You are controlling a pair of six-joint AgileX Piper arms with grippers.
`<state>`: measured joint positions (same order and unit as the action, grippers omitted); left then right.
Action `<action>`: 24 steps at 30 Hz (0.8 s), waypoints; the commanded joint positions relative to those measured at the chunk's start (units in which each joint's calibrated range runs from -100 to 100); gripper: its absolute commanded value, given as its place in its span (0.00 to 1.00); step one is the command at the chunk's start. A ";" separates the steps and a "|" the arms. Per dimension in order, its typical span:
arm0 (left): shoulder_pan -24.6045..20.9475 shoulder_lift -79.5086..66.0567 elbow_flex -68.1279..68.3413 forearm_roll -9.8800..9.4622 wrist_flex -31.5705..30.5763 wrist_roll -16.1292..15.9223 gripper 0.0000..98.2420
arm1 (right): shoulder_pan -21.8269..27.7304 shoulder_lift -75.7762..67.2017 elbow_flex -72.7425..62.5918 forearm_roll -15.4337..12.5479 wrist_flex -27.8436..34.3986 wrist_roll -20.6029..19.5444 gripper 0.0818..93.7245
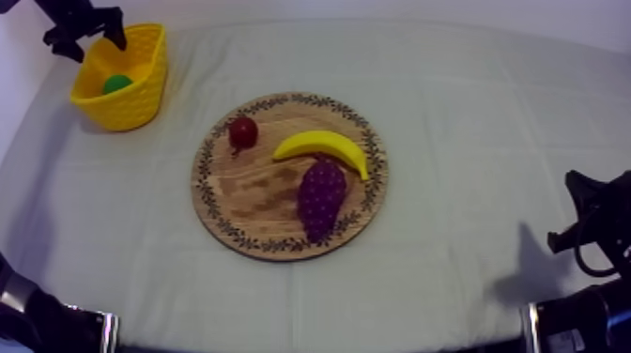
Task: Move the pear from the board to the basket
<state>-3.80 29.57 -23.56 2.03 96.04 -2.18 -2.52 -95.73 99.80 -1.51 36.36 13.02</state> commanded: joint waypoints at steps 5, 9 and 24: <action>0.29 -5.81 3.45 0.09 -0.01 0.21 0.80 | -0.01 -0.03 -0.02 0.03 0.02 0.00 0.00; 0.48 -9.54 6.19 0.29 -0.05 -0.03 0.77 | -0.01 -0.03 -0.02 0.03 0.02 0.00 0.00; -0.26 -26.53 20.78 1.42 -3.65 -2.22 0.62 | -0.01 -0.03 -0.02 0.03 0.02 0.00 0.00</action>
<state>-3.98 5.19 -4.45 3.30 92.79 -4.28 -2.52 -95.73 99.80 -1.51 36.36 13.02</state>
